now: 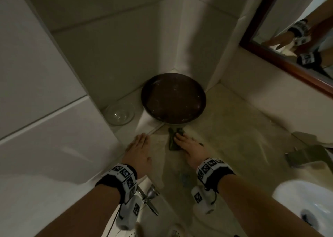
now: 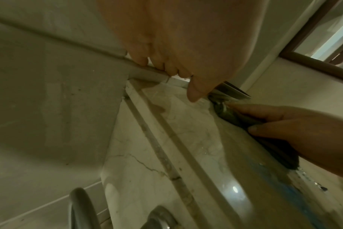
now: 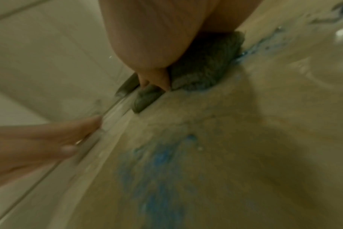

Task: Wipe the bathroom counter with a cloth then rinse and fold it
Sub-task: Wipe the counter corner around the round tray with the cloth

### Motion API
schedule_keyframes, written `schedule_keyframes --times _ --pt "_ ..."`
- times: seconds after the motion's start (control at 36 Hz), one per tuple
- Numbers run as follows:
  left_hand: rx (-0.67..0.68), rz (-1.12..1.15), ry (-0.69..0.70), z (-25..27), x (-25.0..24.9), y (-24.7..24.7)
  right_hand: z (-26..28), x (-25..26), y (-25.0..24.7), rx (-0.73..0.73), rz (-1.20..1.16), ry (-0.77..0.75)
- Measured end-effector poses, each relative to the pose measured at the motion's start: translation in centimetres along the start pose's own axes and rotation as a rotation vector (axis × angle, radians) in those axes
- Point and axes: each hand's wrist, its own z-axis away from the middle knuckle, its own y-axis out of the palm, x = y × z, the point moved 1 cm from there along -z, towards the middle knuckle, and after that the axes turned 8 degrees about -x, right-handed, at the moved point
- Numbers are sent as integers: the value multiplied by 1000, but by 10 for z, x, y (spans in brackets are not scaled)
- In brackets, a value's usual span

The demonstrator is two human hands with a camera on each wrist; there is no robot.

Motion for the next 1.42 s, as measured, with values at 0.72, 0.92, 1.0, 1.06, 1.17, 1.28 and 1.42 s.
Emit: schedule_keyframes --times 0.72,0.92,1.0,1.06,1.17,1.28,1.42 --pt "11 44 15 -3 5 1 40 -91 -30 -202 -19 521" --pt "0 34 -2 0 0 2 50 -51 -3 -169 -23 347" --pt "6 65 -4 0 0 1 57 -31 9 -160 -38 251" --pt "10 81 1 0 1 0 60 -20 16 -136 -53 178" --pt "16 75 10 0 3 -1 62 -11 21 -77 -130 36" --pt "26 86 17 0 5 -2 65 -10 8 -24 -296 4" --pt "25 53 21 -2 7 1 65 -25 -32 -84 -510 282"
